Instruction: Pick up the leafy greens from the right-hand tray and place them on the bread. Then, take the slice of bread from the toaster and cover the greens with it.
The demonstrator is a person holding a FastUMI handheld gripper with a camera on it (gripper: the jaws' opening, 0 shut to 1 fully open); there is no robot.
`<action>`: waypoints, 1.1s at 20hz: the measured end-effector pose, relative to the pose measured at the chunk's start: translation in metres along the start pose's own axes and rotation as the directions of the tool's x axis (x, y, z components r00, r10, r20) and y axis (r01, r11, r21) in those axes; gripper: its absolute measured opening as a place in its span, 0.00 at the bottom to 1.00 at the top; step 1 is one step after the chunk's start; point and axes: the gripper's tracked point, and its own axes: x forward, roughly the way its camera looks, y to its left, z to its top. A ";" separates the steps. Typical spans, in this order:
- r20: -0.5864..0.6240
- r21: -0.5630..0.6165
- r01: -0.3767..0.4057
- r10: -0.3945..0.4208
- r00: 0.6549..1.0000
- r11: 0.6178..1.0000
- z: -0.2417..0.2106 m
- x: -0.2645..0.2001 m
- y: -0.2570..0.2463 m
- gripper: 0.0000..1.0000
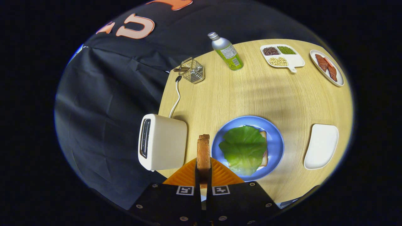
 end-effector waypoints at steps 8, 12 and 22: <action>-0.029 -0.013 0.008 -0.009 1.000 1.000 -0.014 0.030 -0.040 0.07; -0.046 -0.002 0.024 -0.024 0.999 1.000 -0.022 0.036 -0.057 0.07; -0.022 0.022 0.066 -0.065 0.998 0.998 -0.018 0.037 -0.088 0.08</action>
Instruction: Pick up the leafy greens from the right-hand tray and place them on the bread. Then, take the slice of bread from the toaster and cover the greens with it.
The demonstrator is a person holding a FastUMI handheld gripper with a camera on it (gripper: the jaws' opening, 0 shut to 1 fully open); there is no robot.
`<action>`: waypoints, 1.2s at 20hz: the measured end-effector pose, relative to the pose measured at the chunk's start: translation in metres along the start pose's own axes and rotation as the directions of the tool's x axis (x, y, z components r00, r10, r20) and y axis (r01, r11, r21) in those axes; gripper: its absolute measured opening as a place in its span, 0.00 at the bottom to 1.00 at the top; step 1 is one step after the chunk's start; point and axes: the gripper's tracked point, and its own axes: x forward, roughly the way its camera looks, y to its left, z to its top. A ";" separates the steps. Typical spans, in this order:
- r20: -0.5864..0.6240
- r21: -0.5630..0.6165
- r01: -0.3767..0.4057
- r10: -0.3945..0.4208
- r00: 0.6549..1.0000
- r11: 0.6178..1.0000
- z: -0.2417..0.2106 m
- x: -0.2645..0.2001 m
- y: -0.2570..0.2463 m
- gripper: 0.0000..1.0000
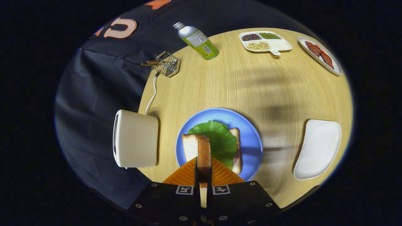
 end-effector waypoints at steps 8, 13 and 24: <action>0.022 -0.012 0.042 -0.041 0.999 0.999 0.004 0.001 -0.020 0.12; 0.080 -0.040 0.125 -0.122 0.989 0.991 0.014 0.000 -0.038 0.33; 0.254 -0.153 0.150 -0.108 0.961 0.977 0.054 -0.052 -0.007 0.55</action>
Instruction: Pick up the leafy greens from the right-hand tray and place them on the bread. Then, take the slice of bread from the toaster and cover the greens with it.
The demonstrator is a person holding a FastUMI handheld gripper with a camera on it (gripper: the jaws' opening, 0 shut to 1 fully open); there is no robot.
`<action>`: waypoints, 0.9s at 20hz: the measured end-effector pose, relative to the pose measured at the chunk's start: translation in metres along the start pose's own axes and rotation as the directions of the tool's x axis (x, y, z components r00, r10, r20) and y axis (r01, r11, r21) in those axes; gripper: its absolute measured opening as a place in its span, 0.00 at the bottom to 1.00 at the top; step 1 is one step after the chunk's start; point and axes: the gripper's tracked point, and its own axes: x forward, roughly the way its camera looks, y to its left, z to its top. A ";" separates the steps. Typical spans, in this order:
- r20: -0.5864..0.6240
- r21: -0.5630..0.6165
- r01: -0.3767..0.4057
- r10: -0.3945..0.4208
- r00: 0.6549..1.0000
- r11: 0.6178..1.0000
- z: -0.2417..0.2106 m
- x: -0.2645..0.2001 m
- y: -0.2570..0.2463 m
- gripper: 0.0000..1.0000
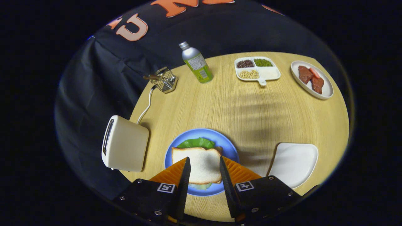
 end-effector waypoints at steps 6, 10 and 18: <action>0.272 -0.112 0.009 0.022 0.962 0.994 0.084 -0.081 0.025 0.55; 0.495 -0.161 0.056 0.032 0.868 0.985 0.143 -0.153 0.042 0.55; 0.707 -0.170 0.184 -0.010 0.707 0.968 0.193 -0.261 0.042 0.59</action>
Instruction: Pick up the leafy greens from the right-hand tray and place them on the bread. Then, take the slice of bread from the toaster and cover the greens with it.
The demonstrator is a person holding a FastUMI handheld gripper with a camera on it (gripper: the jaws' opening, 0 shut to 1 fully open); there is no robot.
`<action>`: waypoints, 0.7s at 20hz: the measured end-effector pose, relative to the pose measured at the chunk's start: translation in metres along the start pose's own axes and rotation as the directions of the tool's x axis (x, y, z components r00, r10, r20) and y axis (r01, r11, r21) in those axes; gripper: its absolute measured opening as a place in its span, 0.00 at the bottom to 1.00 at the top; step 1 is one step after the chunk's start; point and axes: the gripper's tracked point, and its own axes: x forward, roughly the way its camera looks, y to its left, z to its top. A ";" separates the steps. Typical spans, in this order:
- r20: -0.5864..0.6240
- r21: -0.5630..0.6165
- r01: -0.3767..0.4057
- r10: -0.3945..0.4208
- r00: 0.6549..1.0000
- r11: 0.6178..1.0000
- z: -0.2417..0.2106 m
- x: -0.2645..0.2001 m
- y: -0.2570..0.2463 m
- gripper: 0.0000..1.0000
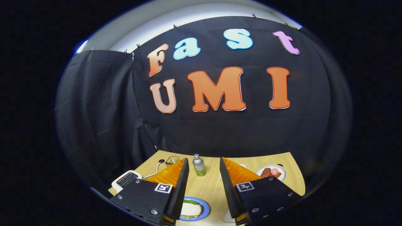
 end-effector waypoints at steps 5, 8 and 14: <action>0.148 -0.034 0.072 -0.066 0.987 0.997 0.059 -0.028 -0.016 0.66; 0.225 -0.047 0.096 -0.083 0.971 0.994 0.087 -0.047 -0.020 0.80; 0.355 -0.063 0.162 -0.129 0.926 0.985 0.132 -0.067 -0.028 0.93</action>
